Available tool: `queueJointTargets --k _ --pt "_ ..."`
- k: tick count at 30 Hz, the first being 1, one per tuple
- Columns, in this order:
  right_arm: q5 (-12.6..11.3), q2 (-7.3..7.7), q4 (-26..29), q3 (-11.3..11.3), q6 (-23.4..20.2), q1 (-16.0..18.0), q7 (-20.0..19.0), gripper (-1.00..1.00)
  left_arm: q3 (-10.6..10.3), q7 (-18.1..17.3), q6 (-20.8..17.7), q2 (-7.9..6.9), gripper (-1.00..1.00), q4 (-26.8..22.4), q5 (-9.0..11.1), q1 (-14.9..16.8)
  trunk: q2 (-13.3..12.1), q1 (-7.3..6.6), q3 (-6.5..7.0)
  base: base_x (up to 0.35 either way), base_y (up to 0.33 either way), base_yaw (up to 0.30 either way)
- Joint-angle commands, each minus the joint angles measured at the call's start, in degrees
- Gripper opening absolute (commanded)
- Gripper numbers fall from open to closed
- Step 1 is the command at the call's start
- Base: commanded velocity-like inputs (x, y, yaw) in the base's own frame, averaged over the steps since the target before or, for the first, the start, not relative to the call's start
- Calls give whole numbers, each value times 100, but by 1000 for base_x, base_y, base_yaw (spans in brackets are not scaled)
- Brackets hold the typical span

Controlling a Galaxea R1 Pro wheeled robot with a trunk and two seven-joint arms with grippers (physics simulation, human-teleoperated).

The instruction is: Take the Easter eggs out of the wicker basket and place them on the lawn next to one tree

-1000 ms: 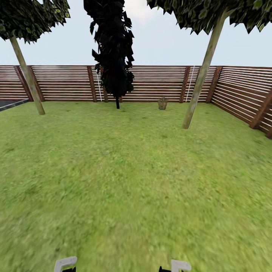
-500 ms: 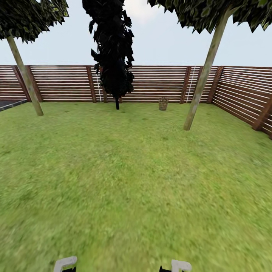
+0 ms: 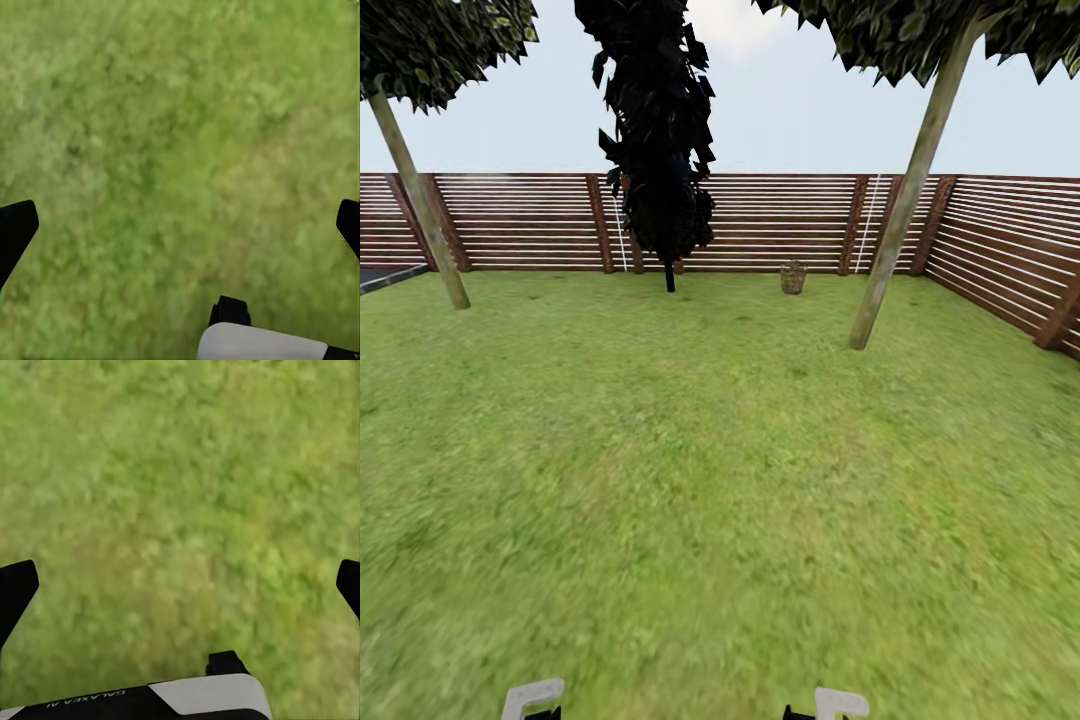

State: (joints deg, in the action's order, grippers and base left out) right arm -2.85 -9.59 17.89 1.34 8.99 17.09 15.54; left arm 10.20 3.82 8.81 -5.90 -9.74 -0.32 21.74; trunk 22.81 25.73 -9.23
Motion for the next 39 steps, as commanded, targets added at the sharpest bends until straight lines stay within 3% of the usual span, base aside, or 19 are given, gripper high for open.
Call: queueJointTargets --k 1,39 --pt "-31 0 -5 15 24 5 20 100 17 5 23 1 100 7 -3 6 11 6 -11 244 0 0" --pt "-31 -8 -5 16 24 5 20 100 17 14 24 1 100 7 -3 6 11 6 -11 234 0 0"
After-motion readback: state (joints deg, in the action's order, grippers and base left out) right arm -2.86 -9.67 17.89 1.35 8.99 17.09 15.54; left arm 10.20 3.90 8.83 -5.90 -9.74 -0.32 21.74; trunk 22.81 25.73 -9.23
